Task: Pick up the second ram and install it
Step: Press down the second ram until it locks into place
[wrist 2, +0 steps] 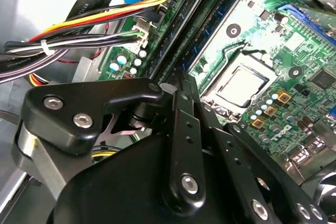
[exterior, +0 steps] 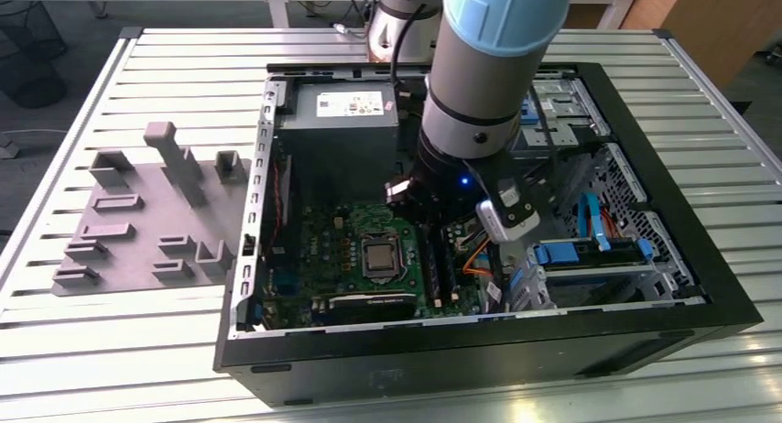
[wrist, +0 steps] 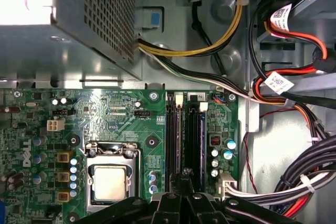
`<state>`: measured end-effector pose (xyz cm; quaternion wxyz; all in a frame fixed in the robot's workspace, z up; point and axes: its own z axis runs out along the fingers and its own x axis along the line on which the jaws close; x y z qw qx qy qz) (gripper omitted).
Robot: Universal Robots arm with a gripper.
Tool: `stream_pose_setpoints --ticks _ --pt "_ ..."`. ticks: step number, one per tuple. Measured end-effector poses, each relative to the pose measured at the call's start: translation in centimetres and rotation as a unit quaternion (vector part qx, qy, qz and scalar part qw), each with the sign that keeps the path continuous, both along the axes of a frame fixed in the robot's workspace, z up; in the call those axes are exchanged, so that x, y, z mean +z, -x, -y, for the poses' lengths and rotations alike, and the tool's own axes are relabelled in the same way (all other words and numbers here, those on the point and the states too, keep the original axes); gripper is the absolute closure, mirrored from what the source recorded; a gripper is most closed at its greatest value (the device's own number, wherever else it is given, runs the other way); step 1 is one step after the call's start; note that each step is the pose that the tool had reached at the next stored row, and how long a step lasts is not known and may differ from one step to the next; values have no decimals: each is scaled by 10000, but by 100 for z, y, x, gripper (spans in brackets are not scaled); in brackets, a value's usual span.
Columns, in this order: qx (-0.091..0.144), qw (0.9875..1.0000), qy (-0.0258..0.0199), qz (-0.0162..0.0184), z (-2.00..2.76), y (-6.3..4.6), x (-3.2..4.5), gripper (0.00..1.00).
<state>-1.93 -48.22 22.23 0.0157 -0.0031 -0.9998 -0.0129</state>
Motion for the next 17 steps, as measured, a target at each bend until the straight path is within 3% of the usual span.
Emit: stream_pose_setpoints --ticks 13,17 --pt "0 10000 3 -1 1 0 -70 89" --pt "5 10000 -10 3 -2 -1 -1 89"
